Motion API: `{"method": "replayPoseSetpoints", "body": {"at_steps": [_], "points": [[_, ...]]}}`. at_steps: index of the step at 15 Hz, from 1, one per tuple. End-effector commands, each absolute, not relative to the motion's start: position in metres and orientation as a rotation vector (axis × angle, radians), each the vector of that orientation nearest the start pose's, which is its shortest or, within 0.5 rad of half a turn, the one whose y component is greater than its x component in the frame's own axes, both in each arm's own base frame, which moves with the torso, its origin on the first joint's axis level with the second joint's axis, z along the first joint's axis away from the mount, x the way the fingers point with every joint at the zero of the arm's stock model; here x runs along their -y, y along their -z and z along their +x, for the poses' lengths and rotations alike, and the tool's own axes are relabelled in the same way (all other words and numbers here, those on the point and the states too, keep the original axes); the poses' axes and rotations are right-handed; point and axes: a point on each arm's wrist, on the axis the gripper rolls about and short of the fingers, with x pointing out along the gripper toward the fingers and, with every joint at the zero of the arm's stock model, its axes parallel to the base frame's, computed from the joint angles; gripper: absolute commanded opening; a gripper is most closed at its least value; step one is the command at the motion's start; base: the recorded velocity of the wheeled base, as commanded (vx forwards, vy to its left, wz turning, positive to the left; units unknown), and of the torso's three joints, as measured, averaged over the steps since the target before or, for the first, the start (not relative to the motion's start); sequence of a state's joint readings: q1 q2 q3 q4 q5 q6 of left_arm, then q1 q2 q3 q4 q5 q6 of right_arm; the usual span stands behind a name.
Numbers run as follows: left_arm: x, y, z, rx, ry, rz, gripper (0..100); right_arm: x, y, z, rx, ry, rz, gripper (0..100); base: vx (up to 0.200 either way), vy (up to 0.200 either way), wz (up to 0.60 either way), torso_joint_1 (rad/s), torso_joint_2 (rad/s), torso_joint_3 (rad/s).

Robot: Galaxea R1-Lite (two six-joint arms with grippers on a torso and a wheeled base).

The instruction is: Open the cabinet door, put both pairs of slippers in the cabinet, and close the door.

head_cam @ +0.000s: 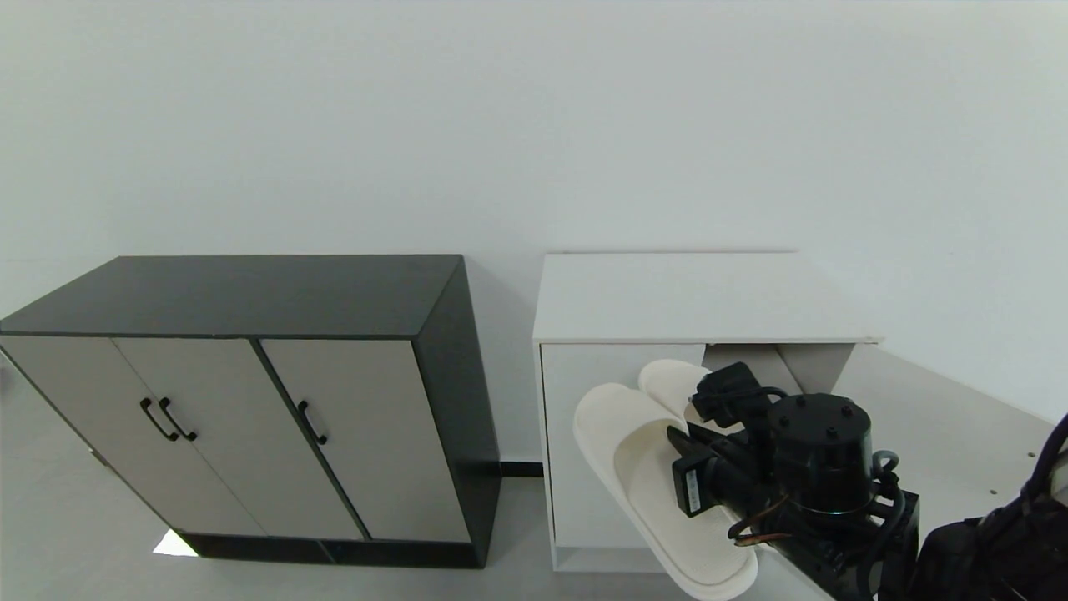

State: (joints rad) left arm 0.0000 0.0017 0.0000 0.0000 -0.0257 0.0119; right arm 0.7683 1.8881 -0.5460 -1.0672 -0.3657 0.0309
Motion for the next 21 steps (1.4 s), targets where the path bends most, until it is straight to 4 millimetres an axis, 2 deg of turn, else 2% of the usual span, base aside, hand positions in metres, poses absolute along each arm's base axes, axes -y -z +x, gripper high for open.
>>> {"method": "replayPoseSetpoints", "body": {"at_steps": [1,20,21], "points": [[0.0006,-0.0755,-0.0227,-0.001,0.026,0.012,0,-0.2055,-0.1046,0.2241,-0.239,-0.397,-0.118,0,0.000,-0.200,0.00,0.002,-0.01,0.002],[0.0006,-0.0755,-0.0227,-0.001,0.026,0.011,0,-0.2089,-0.0993,0.2165,-0.251,-0.418,-0.128,0,0.000,-0.200,0.00,0.001,0.00,0.001],[0.0006,-0.0755,-0.0227,-0.001,0.026,0.009,0,-0.2091,-0.0990,0.2160,-0.252,-0.419,-0.130,0,0.000,0.000,0.00,0.000,0.00,0.000]]}}
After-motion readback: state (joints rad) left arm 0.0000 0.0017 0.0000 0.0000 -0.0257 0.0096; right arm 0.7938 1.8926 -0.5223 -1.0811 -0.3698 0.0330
